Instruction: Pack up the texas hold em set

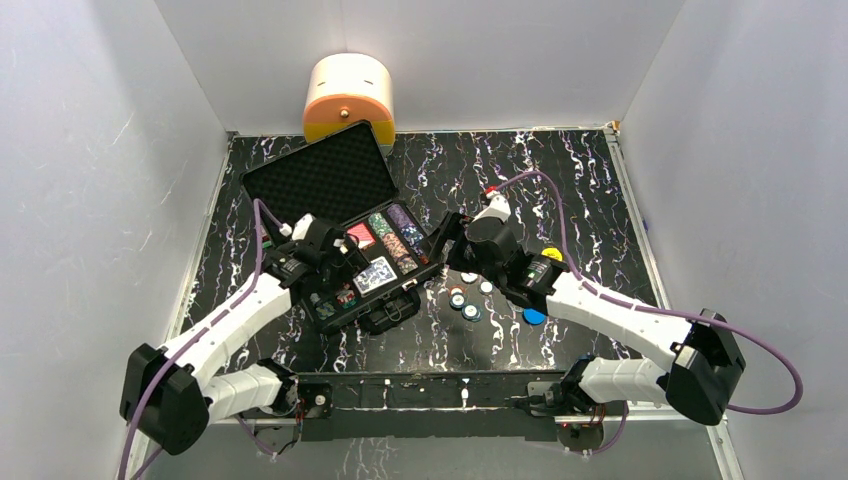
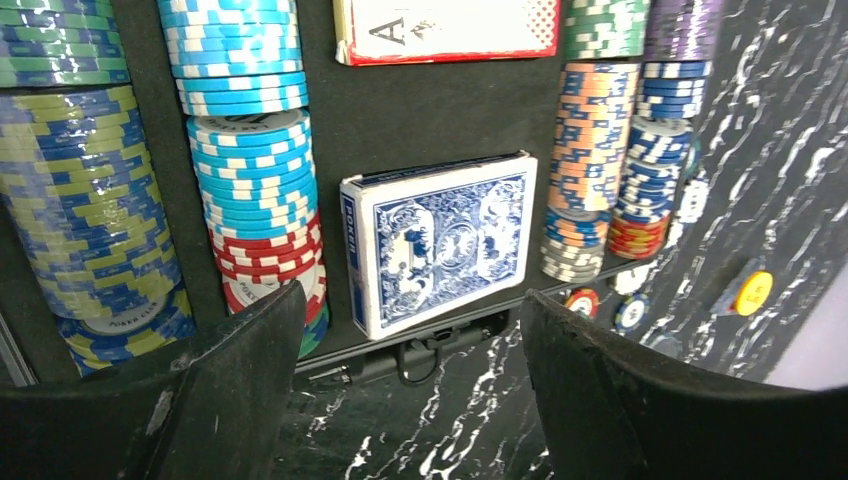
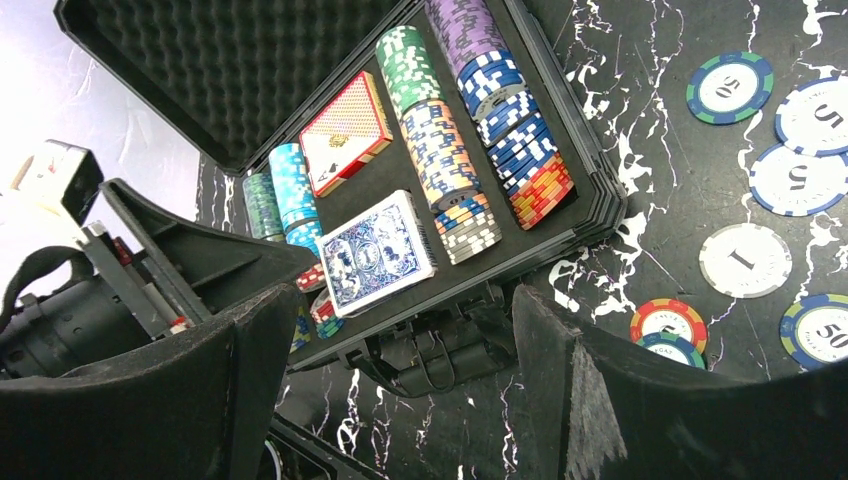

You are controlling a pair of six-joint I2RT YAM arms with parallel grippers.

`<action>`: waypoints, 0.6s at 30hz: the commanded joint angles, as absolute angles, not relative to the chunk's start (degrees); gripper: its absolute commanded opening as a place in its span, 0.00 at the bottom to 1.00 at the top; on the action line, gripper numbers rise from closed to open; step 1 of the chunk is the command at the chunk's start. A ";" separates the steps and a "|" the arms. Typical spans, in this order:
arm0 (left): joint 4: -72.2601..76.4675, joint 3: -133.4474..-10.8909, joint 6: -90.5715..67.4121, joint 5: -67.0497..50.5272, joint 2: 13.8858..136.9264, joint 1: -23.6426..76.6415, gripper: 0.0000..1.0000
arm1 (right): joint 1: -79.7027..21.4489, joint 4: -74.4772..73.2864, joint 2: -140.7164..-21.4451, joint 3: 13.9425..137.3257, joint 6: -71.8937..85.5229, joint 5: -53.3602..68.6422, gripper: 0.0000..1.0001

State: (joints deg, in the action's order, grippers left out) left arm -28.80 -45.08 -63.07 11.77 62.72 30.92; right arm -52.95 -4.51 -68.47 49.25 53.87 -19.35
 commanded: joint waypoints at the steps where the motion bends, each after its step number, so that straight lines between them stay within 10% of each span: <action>1: -30.44 -46.51 -60.95 12.03 64.68 30.71 0.73 | -52.73 -3.68 -66.98 48.79 53.64 -20.46 0.86; 18: -22.85 -40.12 -61.50 10.81 69.16 30.72 0.35 | -52.58 -6.77 -63.96 49.65 50.78 -25.98 0.86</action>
State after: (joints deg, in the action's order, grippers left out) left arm -24.67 -42.30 -61.71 10.35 68.84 30.87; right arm -52.88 -5.85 -65.60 48.86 52.14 -22.06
